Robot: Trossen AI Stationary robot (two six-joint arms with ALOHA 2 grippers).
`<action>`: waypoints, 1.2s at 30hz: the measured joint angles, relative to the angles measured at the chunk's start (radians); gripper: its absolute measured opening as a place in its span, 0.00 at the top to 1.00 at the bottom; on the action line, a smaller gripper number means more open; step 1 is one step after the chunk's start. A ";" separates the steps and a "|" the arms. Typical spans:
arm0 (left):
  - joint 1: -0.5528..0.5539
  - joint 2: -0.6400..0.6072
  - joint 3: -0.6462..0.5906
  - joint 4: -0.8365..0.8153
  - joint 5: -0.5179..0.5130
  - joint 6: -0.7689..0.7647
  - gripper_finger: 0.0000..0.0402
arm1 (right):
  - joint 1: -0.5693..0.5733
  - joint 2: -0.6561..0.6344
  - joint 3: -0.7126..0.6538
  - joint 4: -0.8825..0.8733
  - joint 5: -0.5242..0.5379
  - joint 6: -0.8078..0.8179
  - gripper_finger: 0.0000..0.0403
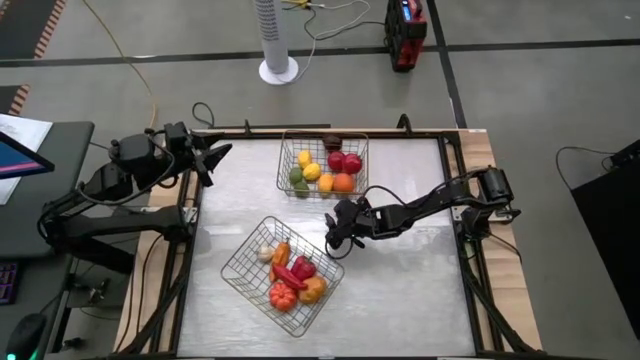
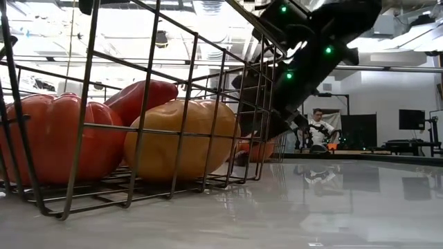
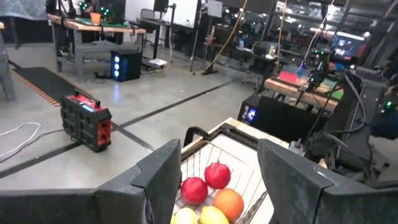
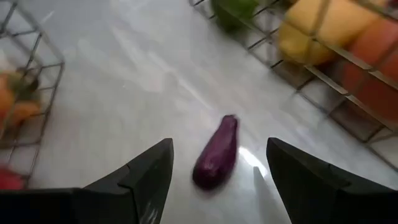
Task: Sort produce into baskets
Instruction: Put the dark purple eggplant vegetable into the bottom wire basket
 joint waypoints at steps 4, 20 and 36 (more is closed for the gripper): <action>0.000 0.001 0.000 -0.002 -0.005 0.000 0.50 | -0.012 0.000 -0.031 0.039 0.010 0.004 0.29; 0.000 0.000 0.000 0.004 -0.036 0.003 0.50 | 0.004 -0.034 -0.026 0.114 -0.063 -0.105 0.29; 0.000 0.000 0.000 0.005 -0.036 0.008 0.50 | 0.128 -0.253 -0.046 -0.287 0.019 0.065 0.29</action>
